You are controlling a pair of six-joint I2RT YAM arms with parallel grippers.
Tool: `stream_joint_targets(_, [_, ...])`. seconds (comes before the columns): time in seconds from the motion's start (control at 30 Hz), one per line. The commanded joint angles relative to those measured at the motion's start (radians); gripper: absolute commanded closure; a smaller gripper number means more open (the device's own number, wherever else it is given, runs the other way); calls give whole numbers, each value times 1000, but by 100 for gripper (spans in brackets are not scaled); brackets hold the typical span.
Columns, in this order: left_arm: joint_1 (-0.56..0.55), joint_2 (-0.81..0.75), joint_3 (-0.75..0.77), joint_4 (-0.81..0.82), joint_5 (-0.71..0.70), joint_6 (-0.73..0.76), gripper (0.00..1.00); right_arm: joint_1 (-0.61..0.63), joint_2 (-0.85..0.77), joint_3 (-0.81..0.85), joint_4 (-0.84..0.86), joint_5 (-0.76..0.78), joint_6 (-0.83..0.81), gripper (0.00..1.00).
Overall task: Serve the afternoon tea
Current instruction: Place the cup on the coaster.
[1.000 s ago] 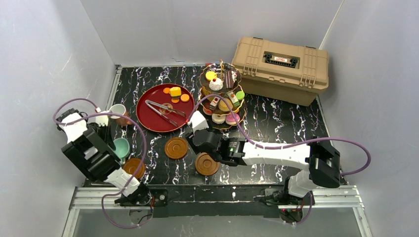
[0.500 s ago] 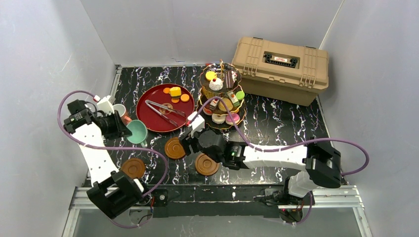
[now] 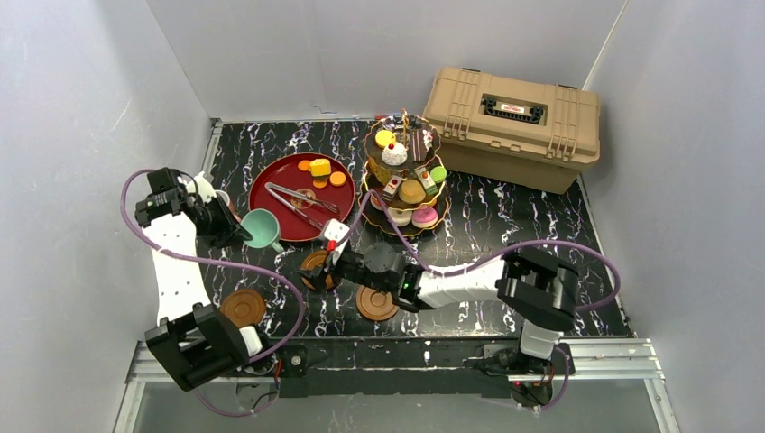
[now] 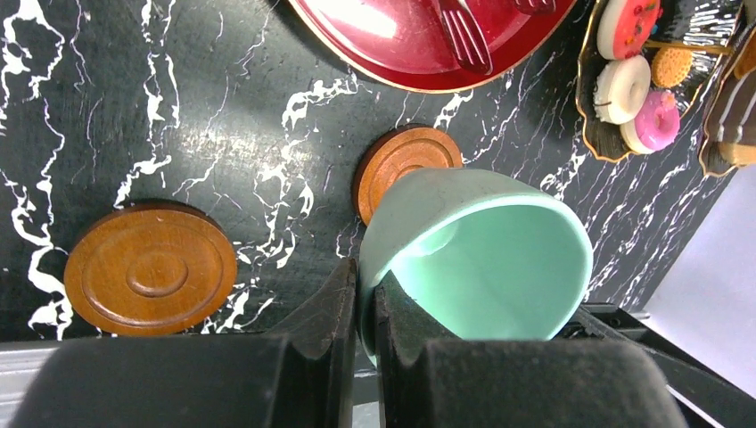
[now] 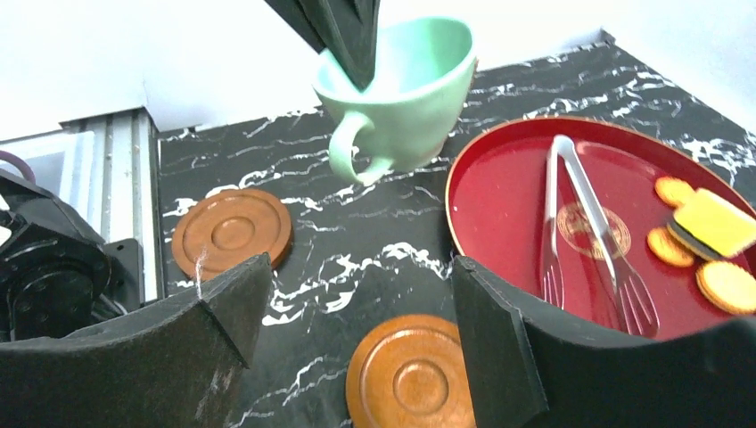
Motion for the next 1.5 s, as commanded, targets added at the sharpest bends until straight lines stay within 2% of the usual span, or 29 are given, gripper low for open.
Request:
stream_joint_targets(0.0, [-8, -8, -5, -34, -12, -94, 100, -39, 57, 86, 207, -156, -29, 18])
stream_joint_targets(0.43, [-14, -21, -10, -29, -27, -111, 100, -41, 188, 219, 176, -233, -64, 28])
stream_joint_targets(0.8, [-14, -23, -10, -36, -29, -100, 100, -40, 237, 283, 108, -139, -136, 44])
stream_joint_targets(1.17, [-21, -28, -28, -35, -22, -117, 100, -31, 268, 324, 40, -92, -160, 49])
stream_joint_targets(1.23, [-22, -29, -34, -35, -19, -117, 100, -29, 274, 330, 45, -69, -144, 54])
stream_joint_targets(1.37, [-22, -32, -44, -40, -21, -111, 100, -27, 279, 328, 90, -27, -120, 73])
stream_joint_targets(1.47, [-24, -36, -57, -40, -24, -110, 100, -19, 286, 336, 113, -7, -119, 75])
